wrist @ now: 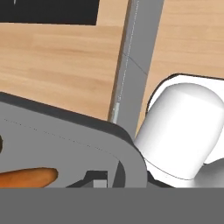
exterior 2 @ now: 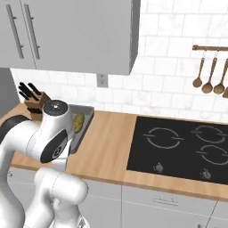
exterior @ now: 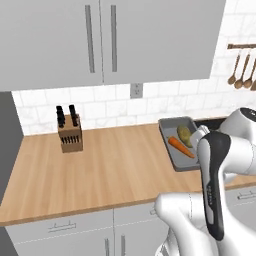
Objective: Take the meat container that has the chicken drumstick and place it on the second highest rack of the freezer. Then take the vegetable container that has the potato and carrot and place it on the highest rack of the freezer.
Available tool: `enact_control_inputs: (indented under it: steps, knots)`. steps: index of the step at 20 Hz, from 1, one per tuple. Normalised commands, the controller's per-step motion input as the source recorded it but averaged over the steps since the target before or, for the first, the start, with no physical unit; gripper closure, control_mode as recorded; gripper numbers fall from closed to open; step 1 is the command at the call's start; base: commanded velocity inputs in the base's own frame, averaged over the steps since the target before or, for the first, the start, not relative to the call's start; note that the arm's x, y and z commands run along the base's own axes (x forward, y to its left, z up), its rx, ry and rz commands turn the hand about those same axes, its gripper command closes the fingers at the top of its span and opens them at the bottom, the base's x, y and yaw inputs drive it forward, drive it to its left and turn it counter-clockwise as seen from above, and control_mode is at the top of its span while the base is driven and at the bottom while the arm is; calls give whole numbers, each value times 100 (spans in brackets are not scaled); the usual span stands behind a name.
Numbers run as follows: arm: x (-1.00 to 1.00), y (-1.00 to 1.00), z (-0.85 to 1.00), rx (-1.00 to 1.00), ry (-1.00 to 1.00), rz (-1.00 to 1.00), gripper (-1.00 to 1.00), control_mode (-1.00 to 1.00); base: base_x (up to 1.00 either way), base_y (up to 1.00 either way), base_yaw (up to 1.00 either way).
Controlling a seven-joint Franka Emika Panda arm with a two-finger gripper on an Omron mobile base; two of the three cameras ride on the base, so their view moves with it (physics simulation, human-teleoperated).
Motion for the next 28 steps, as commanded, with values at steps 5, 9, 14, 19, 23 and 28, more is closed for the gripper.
enact_control_inputs:
  steps: [5, 9, 14, 19, 23, 28]
  knots:
    - [0, 0, 0, 0, 0, 0, 100, 100, -89, 37, 41]
    - [0, 0, 0, 0, 0, 0, 100, 100, -46, 58, 76]
    - [0, 0, 0, 0, 0, 0, 100, 100, 0, 45, 90]
    - [0, 0, 0, 0, 0, 0, 100, 100, -8, 53, 91]
    - [0, 0, 0, 0, 0, 0, 100, 100, -8, 66, 86]
    - [0, 0, 0, 0, 0, 0, 100, 100, 19, 68, 70]
